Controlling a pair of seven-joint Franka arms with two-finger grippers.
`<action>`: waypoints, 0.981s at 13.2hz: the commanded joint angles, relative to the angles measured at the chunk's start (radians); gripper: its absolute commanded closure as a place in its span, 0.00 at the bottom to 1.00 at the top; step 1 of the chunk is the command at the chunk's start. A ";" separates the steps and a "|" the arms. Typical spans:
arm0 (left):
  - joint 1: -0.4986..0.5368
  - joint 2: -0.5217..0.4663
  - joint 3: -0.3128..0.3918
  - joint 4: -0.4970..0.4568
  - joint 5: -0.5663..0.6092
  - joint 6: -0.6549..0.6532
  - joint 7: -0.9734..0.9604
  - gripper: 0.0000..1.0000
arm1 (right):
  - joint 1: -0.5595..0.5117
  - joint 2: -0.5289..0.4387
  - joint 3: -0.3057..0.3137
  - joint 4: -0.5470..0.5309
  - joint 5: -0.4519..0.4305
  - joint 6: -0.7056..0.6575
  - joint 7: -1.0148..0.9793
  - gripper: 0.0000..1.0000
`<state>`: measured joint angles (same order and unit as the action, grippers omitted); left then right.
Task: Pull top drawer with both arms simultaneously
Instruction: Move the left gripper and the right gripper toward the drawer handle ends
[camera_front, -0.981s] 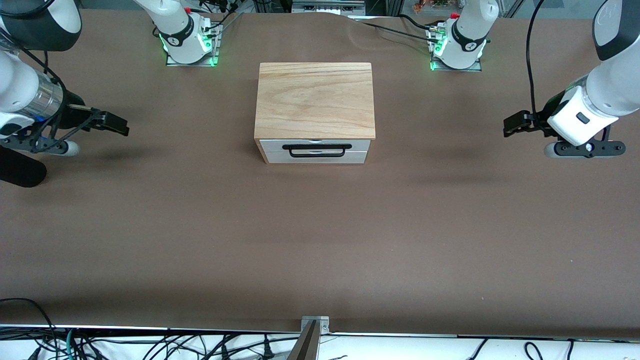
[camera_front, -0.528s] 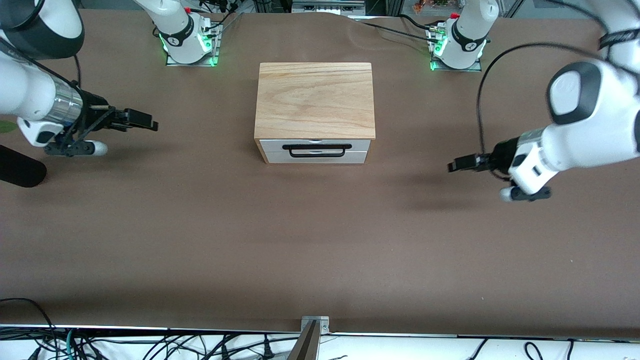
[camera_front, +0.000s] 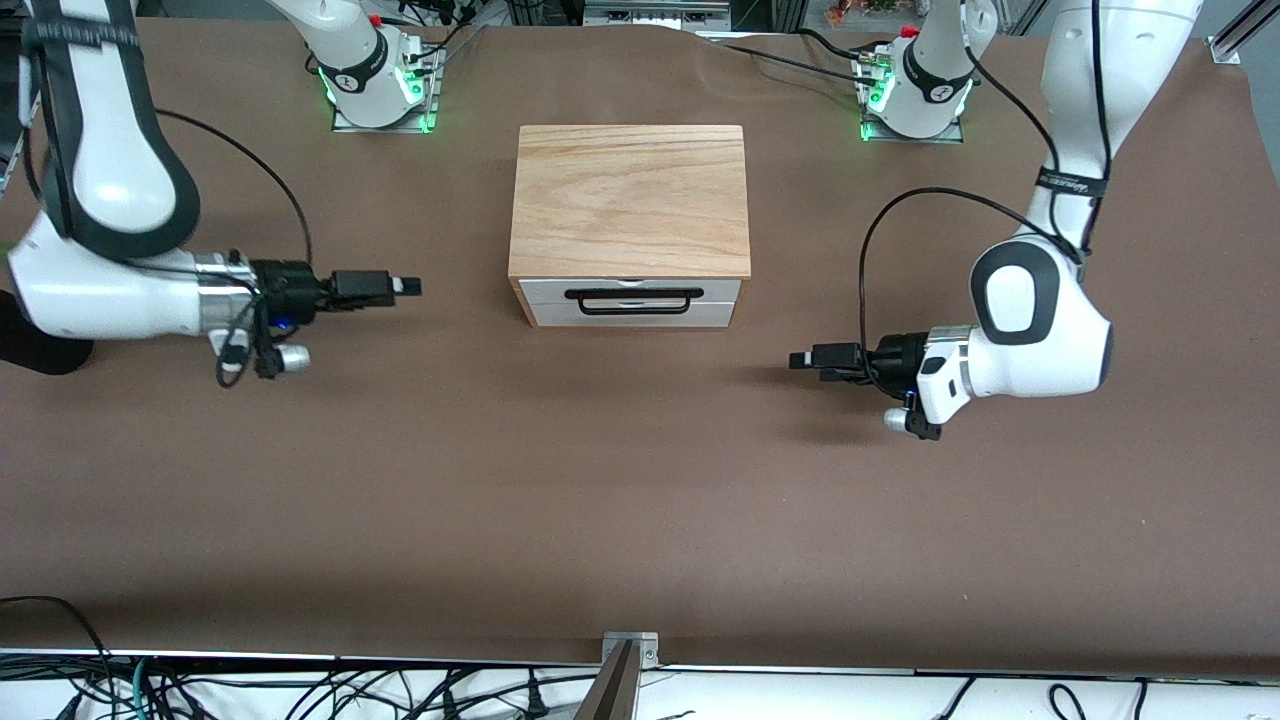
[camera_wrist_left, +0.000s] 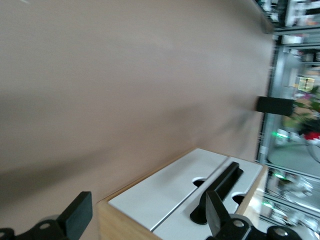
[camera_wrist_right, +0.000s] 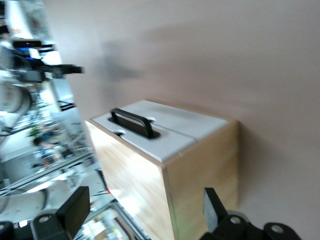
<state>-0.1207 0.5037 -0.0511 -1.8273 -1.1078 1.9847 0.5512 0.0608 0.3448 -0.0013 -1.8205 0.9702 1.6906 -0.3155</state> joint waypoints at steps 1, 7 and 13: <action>-0.029 -0.001 0.005 -0.105 -0.235 -0.015 0.249 0.00 | 0.016 0.094 0.000 0.000 0.158 0.024 -0.185 0.00; -0.050 0.015 -0.062 -0.236 -0.529 -0.095 0.582 0.01 | 0.094 0.307 0.017 -0.034 0.484 0.026 -0.657 0.00; -0.077 0.010 -0.119 -0.274 -0.670 -0.084 0.673 0.15 | 0.096 0.315 0.144 -0.080 0.552 0.155 -0.711 0.05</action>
<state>-0.1812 0.5388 -0.1519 -2.0709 -1.7125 1.8960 1.1859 0.1601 0.6894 0.1009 -1.8638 1.4910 1.7964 -1.0013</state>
